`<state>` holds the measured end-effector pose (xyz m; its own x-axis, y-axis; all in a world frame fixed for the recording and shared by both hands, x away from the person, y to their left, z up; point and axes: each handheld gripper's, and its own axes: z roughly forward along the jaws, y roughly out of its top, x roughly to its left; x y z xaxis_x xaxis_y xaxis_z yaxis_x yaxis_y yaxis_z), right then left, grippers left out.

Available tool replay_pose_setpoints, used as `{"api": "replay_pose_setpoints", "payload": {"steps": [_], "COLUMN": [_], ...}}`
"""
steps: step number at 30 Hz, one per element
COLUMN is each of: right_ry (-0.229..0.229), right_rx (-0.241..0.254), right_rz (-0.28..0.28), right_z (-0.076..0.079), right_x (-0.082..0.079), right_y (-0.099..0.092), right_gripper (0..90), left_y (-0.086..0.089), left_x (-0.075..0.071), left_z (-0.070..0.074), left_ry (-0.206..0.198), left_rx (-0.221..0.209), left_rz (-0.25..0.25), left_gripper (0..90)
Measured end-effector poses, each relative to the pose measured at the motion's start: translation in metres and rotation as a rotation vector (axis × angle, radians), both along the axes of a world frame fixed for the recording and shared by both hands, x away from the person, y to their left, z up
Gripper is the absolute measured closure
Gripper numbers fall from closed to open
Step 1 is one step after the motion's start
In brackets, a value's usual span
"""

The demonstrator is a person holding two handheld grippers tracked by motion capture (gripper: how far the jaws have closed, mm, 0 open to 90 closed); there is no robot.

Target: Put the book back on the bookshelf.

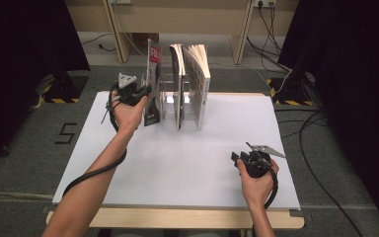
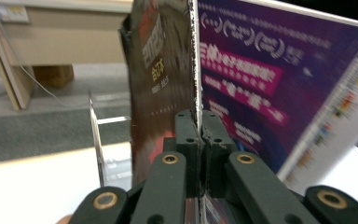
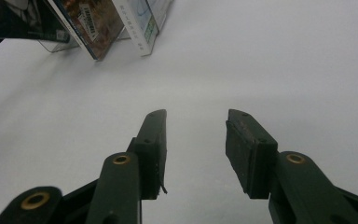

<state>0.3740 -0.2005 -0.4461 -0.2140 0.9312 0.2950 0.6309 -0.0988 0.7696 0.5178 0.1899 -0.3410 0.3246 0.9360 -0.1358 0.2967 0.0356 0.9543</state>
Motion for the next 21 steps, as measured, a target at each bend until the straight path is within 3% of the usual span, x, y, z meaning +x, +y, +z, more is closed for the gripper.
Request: {"api": "replay_pose_setpoints", "payload": {"steps": [3, 6, 8, 21], "right_ry": [0.001, 0.004, 0.015, 0.02], "right_rx": [-0.001, -0.012, -0.007, -0.023], "right_rz": [0.0, 0.004, 0.002, 0.014], "right_z": [-0.001, -0.004, -0.006, -0.009], "right_x": [0.0, 0.001, 0.001, 0.001], "right_y": [-0.001, -0.002, -0.001, 0.002], "right_gripper": [58.9, 58.9, 58.9, 58.9], "left_y": [0.001, 0.001, 0.001, 0.005], "left_x": [0.011, 0.012, 0.01, -0.006], "left_z": [-0.005, -0.009, -0.011, -0.034], "left_ry": [-0.049, -0.095, -0.117, -0.116], "left_rx": [0.007, 0.001, 0.029, 0.016], "left_rz": [0.023, 0.035, 0.039, 0.047], "left_gripper": [87.0, 86.7, 86.7, 86.3]}}
